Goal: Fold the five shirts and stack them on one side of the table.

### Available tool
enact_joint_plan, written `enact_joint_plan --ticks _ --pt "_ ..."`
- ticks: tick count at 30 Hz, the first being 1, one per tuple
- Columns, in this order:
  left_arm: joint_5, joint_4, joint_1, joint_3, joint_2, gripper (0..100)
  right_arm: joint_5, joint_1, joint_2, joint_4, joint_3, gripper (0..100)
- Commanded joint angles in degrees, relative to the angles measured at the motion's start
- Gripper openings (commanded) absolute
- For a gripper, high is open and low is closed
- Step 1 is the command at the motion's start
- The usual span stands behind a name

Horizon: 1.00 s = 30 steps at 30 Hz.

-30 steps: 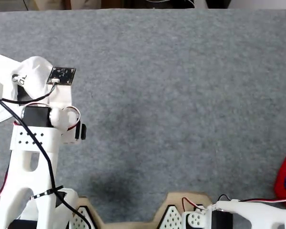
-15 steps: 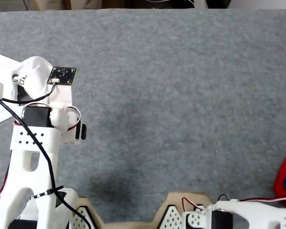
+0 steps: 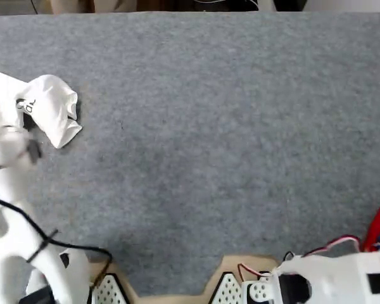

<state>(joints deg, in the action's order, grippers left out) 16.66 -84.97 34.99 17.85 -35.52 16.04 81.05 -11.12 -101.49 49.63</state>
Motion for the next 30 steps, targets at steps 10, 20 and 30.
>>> enact_joint_plan --ticks 10,20,30 --pt "2.6 0.7 14.7 -35.2 39.8 25 -13.6 -43.4 8.7 -0.9 -0.5 32.2" --pt "2.7 -0.1 23.3 -60.3 70.8 25 -28.4 -76.2 8.7 0.4 -20.7 32.2" --pt "2.6 0.4 23.5 -73.4 88.2 25 -32.5 -84.9 8.7 12.0 -32.7 32.2"
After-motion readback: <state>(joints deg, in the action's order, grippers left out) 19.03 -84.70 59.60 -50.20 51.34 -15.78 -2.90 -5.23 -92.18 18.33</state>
